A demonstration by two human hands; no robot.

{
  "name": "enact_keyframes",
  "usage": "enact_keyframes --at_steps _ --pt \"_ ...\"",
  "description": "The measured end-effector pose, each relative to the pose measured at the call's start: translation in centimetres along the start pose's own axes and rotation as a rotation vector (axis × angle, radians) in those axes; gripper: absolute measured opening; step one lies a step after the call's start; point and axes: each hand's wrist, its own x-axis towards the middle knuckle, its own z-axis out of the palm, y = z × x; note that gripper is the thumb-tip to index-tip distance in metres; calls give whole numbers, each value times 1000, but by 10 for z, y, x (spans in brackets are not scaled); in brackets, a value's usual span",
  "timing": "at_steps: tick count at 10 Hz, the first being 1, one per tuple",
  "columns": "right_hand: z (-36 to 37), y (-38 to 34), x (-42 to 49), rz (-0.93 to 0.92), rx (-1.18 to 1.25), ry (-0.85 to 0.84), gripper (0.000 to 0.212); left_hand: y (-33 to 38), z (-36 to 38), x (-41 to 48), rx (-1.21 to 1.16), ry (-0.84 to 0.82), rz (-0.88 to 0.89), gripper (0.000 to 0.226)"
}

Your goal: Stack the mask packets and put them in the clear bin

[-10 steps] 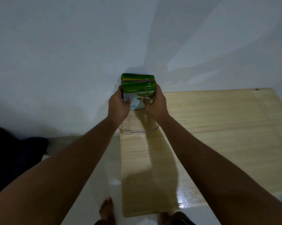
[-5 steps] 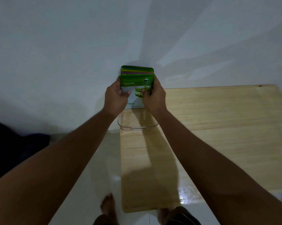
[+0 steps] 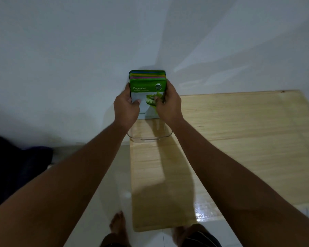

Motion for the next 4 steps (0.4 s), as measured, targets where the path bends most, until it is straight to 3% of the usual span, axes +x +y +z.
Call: enact_keyframes --at_steps 3,4 --pt "-10 1 0 -73 -5 9 49 -3 -11 3 75 -48 70 61" --pt "-30 -3 -7 -29 27 57 63 4 -22 -1 43 39 -37 75"
